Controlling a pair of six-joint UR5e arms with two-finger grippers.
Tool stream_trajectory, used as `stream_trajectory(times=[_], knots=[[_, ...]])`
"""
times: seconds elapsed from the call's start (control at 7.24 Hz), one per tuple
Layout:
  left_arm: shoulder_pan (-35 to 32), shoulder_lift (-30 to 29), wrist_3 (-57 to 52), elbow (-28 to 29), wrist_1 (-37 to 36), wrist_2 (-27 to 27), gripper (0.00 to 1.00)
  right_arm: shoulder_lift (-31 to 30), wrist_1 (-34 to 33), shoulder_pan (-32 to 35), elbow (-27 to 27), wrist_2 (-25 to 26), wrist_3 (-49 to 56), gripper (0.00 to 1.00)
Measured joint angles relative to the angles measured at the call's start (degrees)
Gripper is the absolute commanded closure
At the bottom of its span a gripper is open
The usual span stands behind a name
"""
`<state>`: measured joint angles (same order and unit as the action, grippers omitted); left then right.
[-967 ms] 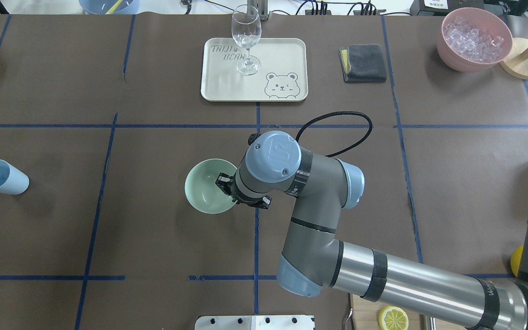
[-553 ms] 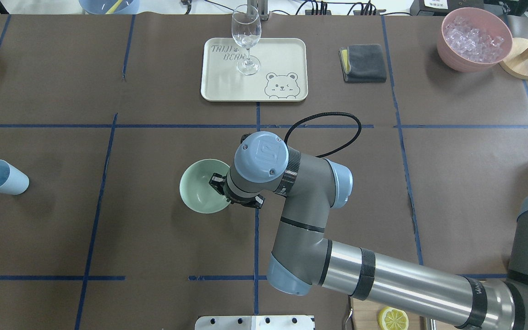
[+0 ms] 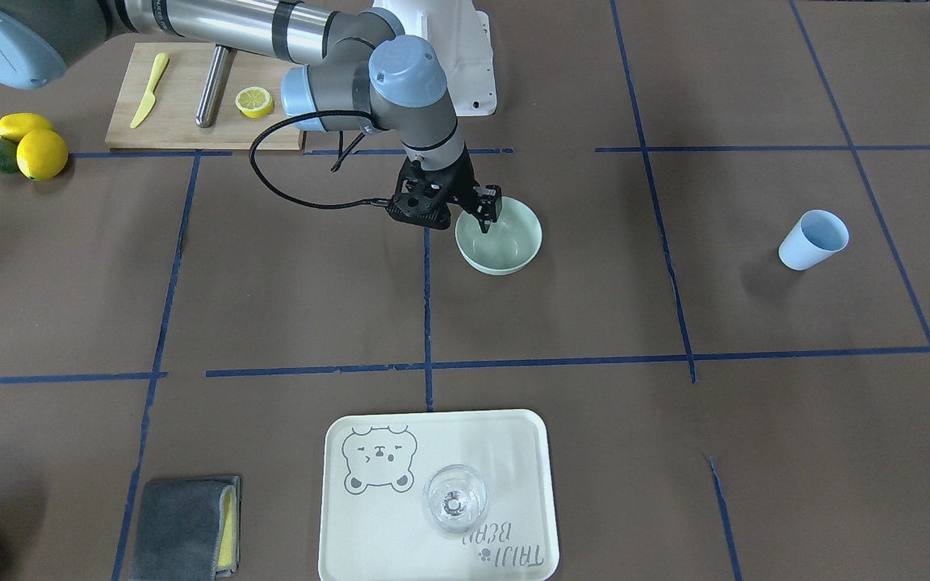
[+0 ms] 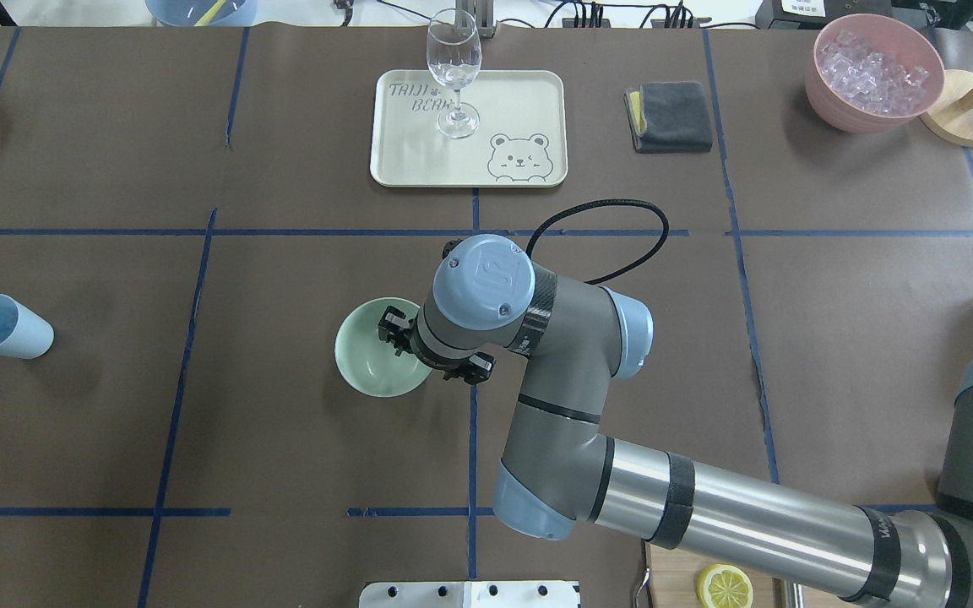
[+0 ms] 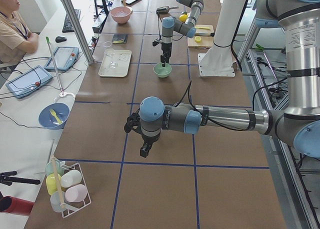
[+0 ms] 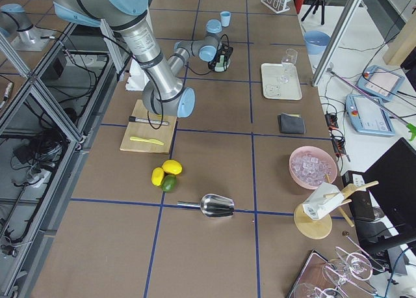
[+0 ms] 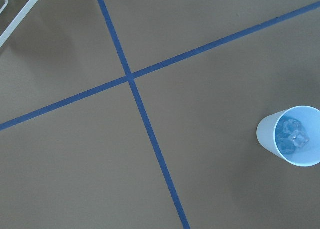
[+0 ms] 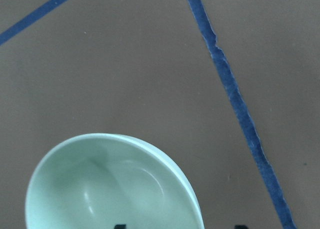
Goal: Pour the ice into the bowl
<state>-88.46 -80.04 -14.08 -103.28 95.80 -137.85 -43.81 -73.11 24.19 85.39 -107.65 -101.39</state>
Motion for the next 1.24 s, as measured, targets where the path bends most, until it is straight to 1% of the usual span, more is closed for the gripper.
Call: stream_trajectory(times=[0.14,0.28,0.41,0.55,0.69,0.83,0.97,1.11,1.24], knots=[[0.56,-0.03,0.19,1.18,3.81,-1.16,0.0,-1.75,-0.31,2.65,3.34,-3.04,0.05,0.0],[2.33,-0.03,1.44,1.66,7.91,-1.86,0.0,-5.22,-0.34,6.09,7.47,-7.65,0.29,0.0],[5.68,-0.03,4.97,1.48,11.49,-1.91,0.0,-9.97,-0.16,8.6,11.71,-10.88,1.68,0.0],[9.61,-0.05,11.68,1.07,15.94,-1.6,0.0,-14.45,0.07,9.96,15.1,-12.26,4.24,0.0],[13.75,0.07,22.27,0.14,21.47,-1.29,0.0,-17.77,0.23,10.64,17.32,-12.65,6.37,0.0],[17.3,0.5,34.58,-1.38,27.97,-0.17,0.0,-19.33,0.3,10.99,18.4,-12.69,7.38,0.0],[21.64,1.89,47.41,-2.58,36.77,3.83,0.0,-19.89,0.32,11.07,18.86,-12.62,7.77,0.0],[27.6,5.81,56.66,-3.15,48.2,12.03,0.0,-20.06,0.33,11.07,19.08,-12.48,7.87,0.0],[32.14,10.04,60.69,-3.45,57.02,20.51,0.0,-20.16,0.34,11.07,19.21,-12.33,7.88,0.0]])
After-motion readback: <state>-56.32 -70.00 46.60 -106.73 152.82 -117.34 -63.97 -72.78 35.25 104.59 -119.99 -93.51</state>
